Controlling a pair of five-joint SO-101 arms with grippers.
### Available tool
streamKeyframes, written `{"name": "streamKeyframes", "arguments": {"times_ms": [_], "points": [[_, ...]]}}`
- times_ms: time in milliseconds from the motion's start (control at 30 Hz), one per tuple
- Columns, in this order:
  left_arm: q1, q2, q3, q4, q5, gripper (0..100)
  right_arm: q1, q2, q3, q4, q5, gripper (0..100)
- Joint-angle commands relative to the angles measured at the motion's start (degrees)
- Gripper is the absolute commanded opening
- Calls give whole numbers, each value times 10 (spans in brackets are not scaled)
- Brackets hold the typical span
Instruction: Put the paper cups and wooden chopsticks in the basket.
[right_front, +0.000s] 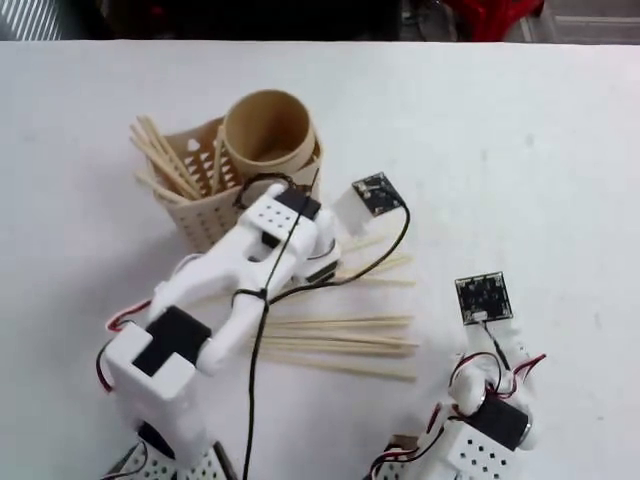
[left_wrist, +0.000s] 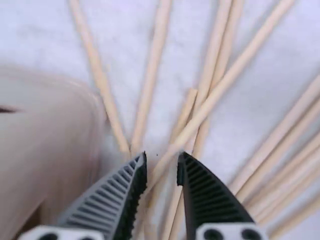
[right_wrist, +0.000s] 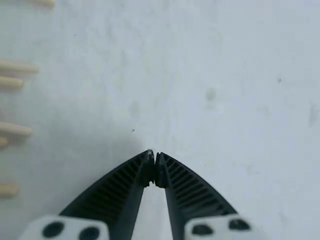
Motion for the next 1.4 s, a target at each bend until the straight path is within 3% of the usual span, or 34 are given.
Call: {"name": "streamKeyframes", "arguments": {"times_ms": [0, 200, 433, 900, 1100, 1367], "points": [[-7, -2, -10, -12, 9, 123, -6, -7, 4, 0, 6, 21], [-5, 52, -17, -14, 7, 113, -6, -7, 4, 0, 6, 21], [-3, 55, -36, 4, 9, 21, -6, -7, 4, 0, 6, 21], [29, -145, -154, 215, 11, 23, -6, -7, 4, 0, 6, 21], [36, -220, -280, 291, 40, 23, -6, -7, 4, 0, 6, 21], [32, -247, -571, 376, 62, 23, -6, -7, 4, 0, 6, 21]]}}
